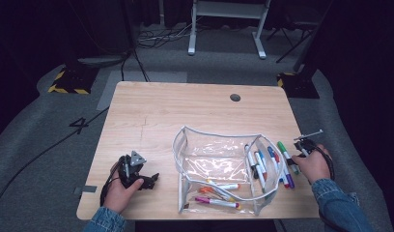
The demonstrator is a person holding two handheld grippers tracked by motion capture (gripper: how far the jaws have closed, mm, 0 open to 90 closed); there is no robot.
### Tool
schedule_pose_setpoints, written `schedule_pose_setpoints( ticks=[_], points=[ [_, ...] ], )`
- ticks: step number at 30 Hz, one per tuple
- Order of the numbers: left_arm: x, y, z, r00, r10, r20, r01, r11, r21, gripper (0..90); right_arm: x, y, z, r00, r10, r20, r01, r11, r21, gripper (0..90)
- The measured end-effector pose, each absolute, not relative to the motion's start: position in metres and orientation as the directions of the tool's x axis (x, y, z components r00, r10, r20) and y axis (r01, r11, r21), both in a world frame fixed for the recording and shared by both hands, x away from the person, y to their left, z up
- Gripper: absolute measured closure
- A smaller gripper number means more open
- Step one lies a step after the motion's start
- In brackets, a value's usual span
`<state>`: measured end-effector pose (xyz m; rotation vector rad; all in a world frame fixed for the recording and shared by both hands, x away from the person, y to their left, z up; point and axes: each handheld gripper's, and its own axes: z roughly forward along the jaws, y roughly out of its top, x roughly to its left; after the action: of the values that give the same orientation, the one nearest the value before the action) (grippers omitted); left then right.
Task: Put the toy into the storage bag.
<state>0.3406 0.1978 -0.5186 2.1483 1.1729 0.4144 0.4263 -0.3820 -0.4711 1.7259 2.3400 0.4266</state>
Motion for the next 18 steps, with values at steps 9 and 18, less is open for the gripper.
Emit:
schedule_pose_setpoints(
  ticks=[9,18],
  points=[
    [0.341,0.198,-0.519,0.55,0.834,-0.031,0.63,-0.391,0.671,0.0,0.421,-0.381,-0.425,-0.333,0.943,0.012,0.857,0.298,0.42,76.7],
    [0.341,0.198,-0.518,0.55,0.835,-0.029,0.631,-0.392,0.669,0.0,0.406,-0.366,-0.364,-0.437,0.899,0.016,0.791,0.375,0.483,76.7]
  ],
)
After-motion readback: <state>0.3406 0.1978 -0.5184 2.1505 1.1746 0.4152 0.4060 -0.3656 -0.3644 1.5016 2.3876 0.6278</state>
